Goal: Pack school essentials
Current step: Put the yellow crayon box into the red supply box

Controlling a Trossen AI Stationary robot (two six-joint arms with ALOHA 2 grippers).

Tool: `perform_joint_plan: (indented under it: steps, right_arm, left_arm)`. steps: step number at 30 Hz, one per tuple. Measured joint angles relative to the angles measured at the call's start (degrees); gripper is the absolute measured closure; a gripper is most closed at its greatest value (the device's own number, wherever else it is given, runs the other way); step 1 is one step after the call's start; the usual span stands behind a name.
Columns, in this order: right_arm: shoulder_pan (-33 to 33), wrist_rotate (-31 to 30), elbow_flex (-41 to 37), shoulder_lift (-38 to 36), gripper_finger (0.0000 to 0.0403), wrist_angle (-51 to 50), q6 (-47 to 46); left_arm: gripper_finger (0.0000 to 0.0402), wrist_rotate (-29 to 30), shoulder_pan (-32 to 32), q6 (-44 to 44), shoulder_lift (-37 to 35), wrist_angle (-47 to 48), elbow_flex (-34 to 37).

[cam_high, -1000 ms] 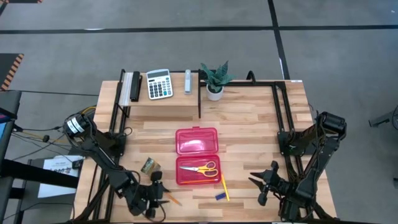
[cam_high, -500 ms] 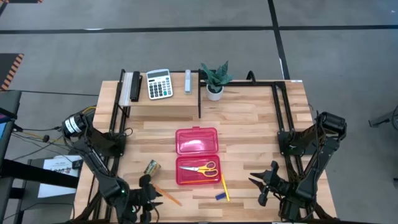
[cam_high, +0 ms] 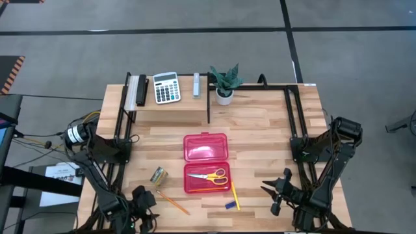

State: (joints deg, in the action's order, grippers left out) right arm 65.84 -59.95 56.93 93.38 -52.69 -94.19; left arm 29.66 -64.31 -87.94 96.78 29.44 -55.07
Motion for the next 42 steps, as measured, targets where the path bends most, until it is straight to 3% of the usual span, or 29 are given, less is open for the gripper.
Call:
perform_joint_plan:
  steps: [3, 9, 13, 16, 28, 42]
  right_arm:
    - [0.0, 0.0, 0.0, 0.0, 0.0295, 0.0, 0.1]
    - [0.0, 0.0, 0.0, 0.0, 0.0295, 0.1, 0.2]
    - [0.0, 0.0, 0.0, 0.0, 0.0295, -0.2, 0.2]
    - [-0.4, 0.0, 0.0, 0.0, 0.0295, -0.2, 0.2]
    - [-0.4, -0.1, 0.0, 0.0, 0.0295, -0.2, 0.2]
    - [-0.4, -0.1, 0.0, 0.0, 0.0295, -0.2, 0.2]
  left_arm:
    - [0.0175, 1.0, 0.2, -0.1, 1.6, 1.4, 0.0]
    - [0.0173, 4.2, -0.8, -18.8, 2.7, 11.8, 0.0]
    - [0.0171, 4.5, -1.4, -23.8, 2.9, 15.0, 0.0]
    - [0.017, 3.8, -1.5, -25.4, 2.9, 17.7, 0.0]
    - [0.017, 10.9, -1.2, -29.5, 2.9, 29.7, 0.0]
    - [0.0174, 13.7, 0.3, -33.5, 10.2, 29.1, 0.0]
